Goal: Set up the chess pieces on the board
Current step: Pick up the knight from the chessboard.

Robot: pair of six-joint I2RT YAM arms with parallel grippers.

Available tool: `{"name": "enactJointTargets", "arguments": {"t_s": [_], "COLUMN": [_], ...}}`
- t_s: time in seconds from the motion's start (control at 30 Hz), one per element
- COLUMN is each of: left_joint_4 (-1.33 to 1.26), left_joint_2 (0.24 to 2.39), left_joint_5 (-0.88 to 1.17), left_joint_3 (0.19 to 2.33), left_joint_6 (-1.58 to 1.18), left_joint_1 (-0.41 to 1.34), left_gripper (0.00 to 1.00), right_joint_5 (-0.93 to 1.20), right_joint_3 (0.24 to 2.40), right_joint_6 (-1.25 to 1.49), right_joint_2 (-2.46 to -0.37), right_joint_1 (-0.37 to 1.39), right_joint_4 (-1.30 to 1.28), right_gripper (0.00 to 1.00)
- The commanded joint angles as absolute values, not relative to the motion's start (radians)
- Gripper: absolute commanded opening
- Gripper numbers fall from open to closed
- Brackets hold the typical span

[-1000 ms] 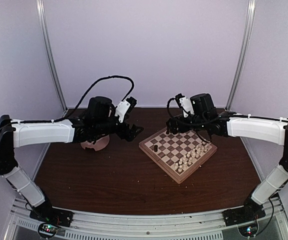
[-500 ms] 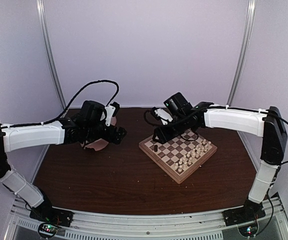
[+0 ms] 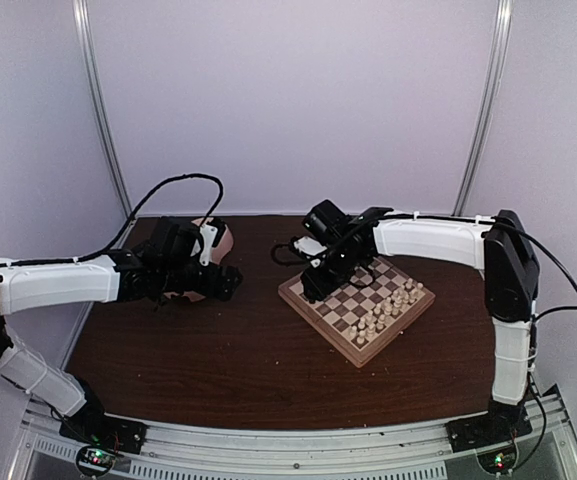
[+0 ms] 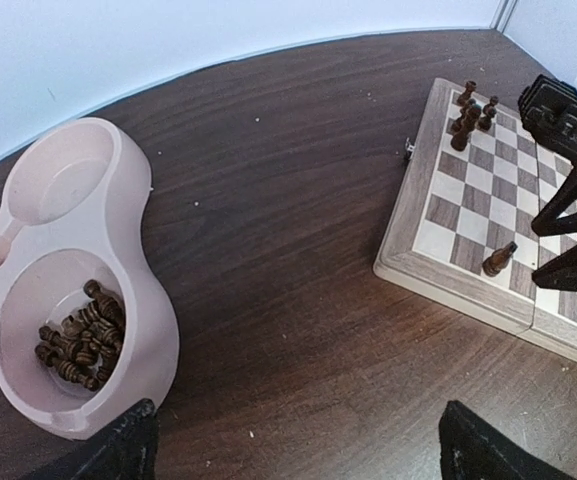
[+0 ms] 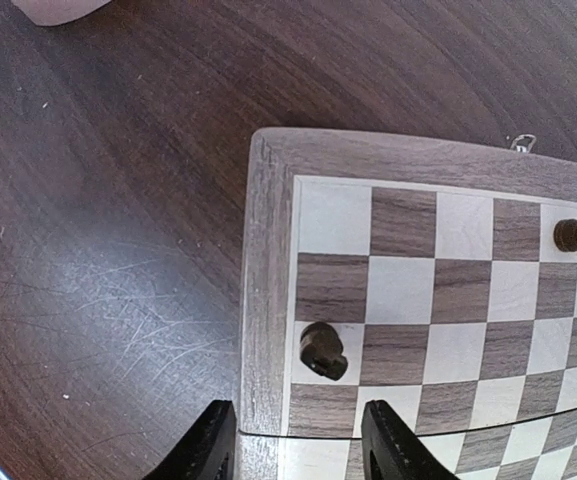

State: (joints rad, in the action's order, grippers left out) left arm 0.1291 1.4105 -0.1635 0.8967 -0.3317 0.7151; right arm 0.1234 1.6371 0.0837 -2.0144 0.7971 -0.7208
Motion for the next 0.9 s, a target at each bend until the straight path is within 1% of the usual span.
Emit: {"name": "enactJointTargets", "arguments": {"t_s": [0.0,0.07,0.17,0.33,0.67,0.87], "left_joint_4": [0.078,0.079,0.084,0.090,0.106,0.126], "left_joint_2": [1.398,1.400,1.399,1.391,1.394,1.399], "left_joint_5": [-0.149,-0.150,-0.152,-0.158,-0.173,-0.189], "left_joint_3": [0.879,0.882,0.884,0.881,0.887,0.902], "left_joint_6": [-0.364,-0.361,-0.352,-0.350,-0.347,-0.344], "left_joint_1": [0.711,0.711,0.711,0.711,0.710,0.710], "left_gripper": [0.98,0.98,0.98,0.98,0.98,0.98], "right_joint_5": [0.062,0.063,0.061,0.058,0.036,0.031], "right_joint_3": [1.702,1.713,1.730,1.761,1.775,1.758], "right_joint_6": [0.072,0.071,0.068,0.060,0.051,0.050], "right_joint_2": [-2.054,-2.067,-2.085,-2.116,-2.142,-2.125], "right_joint_1": [0.801,0.802,0.801,0.799,0.799,0.799], "right_joint_4": [-0.755,-0.756,-0.760,-0.772,-0.780,-0.763], "right_gripper": [0.45,0.42,0.41,0.37,0.32,0.23]}}
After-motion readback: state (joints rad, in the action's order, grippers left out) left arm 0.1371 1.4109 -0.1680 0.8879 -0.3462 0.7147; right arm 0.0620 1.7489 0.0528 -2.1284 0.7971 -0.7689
